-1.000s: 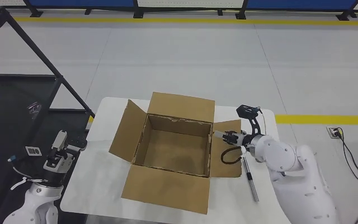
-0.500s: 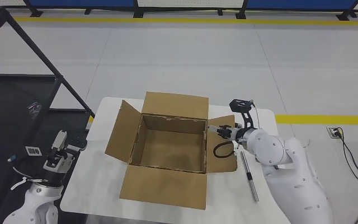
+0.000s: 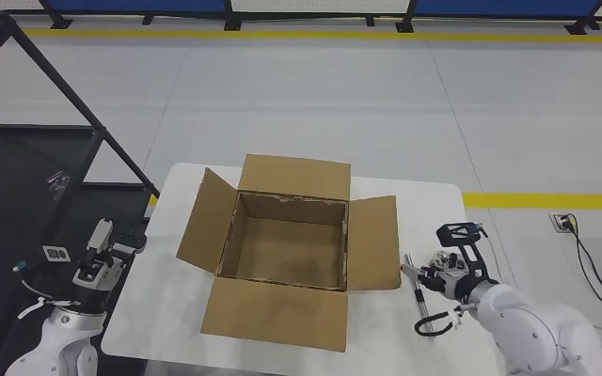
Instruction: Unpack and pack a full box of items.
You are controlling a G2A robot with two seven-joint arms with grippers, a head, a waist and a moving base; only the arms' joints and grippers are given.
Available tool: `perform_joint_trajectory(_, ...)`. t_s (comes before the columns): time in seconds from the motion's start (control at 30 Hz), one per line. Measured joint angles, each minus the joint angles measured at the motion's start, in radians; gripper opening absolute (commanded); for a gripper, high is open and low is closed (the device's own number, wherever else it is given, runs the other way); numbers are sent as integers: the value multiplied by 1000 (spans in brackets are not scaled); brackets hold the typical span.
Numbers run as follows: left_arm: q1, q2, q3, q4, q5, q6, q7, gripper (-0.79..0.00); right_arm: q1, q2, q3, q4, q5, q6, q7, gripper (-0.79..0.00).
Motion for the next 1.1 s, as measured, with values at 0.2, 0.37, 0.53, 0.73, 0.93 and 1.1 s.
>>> perform_joint_trajectory(0.2, 0, 0, 0, 0, 0, 0, 0, 0, -84, 3, 77, -5, 102, -57, -31, 0)
perform_joint_trajectory(0.37, 0, 0, 0, 0, 0, 0, 0, 0, -83, 3, 75, -5, 100, -56, -31, 0)
perform_joint_trajectory(0.53, 0, 0, 0, 0, 0, 0, 0, 0, -87, 4, 63, 22, 81, -64, -44, 0)
perform_joint_trajectory(0.73, 0, 0, 0, 0, 0, 0, 0, 0, -51, 15, -17, 124, -114, -94, -23, 0)
perform_joint_trajectory(0.93, 0, 0, 0, 0, 0, 0, 0, 0, 40, 18, -90, 280, -180, -145, -6, 0)
perform_joint_trajectory(1.1, 0, 0, 0, 0, 0, 0, 0, 0, 128, 16, -144, 408, -187, -154, 2, -228)
